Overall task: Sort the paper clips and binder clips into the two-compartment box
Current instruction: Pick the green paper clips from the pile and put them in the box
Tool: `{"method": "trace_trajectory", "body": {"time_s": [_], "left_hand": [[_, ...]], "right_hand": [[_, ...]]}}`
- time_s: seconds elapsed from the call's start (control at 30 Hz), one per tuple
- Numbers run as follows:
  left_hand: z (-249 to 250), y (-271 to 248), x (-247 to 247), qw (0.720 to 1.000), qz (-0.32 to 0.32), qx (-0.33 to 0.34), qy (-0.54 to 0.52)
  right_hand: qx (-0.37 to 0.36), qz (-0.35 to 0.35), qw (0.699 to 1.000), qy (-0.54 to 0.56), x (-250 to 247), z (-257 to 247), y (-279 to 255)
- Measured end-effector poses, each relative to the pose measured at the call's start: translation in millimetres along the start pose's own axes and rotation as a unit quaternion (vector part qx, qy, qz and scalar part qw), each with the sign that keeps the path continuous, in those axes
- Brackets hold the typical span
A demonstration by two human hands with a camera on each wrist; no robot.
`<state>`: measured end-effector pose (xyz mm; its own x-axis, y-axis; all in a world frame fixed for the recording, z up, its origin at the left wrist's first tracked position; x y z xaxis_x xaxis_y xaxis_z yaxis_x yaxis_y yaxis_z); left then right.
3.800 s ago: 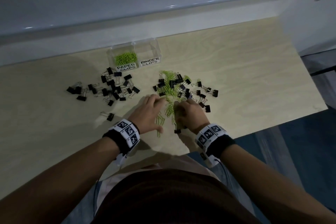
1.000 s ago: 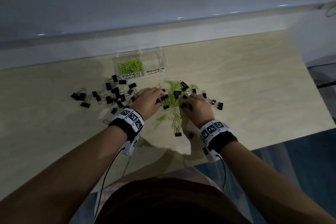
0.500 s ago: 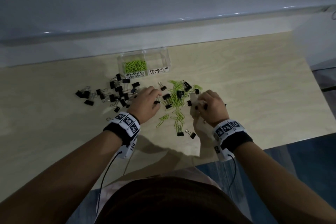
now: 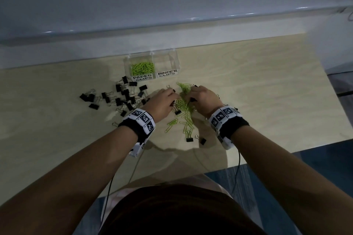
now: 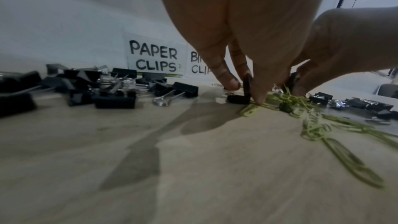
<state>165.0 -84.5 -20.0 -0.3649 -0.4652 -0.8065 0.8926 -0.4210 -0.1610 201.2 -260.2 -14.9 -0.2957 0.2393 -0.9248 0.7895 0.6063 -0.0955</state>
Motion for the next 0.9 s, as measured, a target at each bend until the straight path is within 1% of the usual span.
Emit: {"method": "trace_trajectory", "body": {"time_s": [0.1,0.2,0.27,0.33,0.4,0.43,0.5,0.53,0.6,0.67,0.8,0.9], "left_hand": [[-3.8,-10.7,-7.1,0.999,0.028,-0.004,-0.046],[-14.2,-21.9,-16.3,0.991,0.081,-0.049,-0.097],[-25.3,-28.7,-20.9,0.981,0.129,-0.084,-0.115],[-34.5,-33.9,-22.0,0.977,0.155,-0.109,-0.097],[-37.2,-37.2,-20.1,0.979,0.161,-0.122,-0.044],[-34.1,-37.4,-18.7,0.980,0.163,-0.117,-0.016],[-20.1,-34.5,-13.1,0.984,0.153,-0.087,0.010],[-9.5,-31.9,-9.2,0.988,0.133,-0.074,0.007],[11.6,-25.8,2.5,0.996,0.074,-0.052,-0.013],[24.8,-18.7,14.3,0.999,0.033,-0.042,0.002],[24.9,-9.9,23.2,0.996,0.014,-0.083,0.031],[24.5,-8.9,22.3,0.996,0.007,-0.073,0.042]], "right_hand": [[-0.001,0.029,0.999,0.034,-0.3,9.3,-10.3],[0.006,0.060,0.997,0.055,-4.6,19.7,-24.6],[0.038,0.094,0.992,0.076,-8.3,30.6,-35.7],[0.089,0.124,0.984,0.095,-11.7,43.8,-46.9],[0.133,0.116,0.980,0.089,-12.3,53.7,-55.3],[0.144,0.104,0.981,0.076,-11.7,55.4,-58.1],[0.145,0.098,0.983,0.056,-10.7,50.8,-58.4],[0.134,0.102,0.985,0.050,-10.5,45.6,-55.6],[0.089,0.095,0.991,0.027,-8.4,32.8,-44.7],[0.044,0.064,0.997,0.000,-4.4,18.2,-30.7],[0.012,0.000,0.999,-0.037,3.1,2.8,-10.5],[0.020,-0.027,0.998,-0.053,3.5,2.4,-5.7]]}}
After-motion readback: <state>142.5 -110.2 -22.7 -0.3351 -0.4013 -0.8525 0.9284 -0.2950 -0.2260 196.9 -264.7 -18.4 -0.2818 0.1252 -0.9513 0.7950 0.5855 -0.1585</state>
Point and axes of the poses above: each hand's wrist, its own y-axis towards the middle knuckle, its own x-axis out of the palm, z = x × y, the point moved 2 cm from there along y, towards the middle knuckle, and after that the axes turned 2 degrees about -y, right-handed, at the moved point
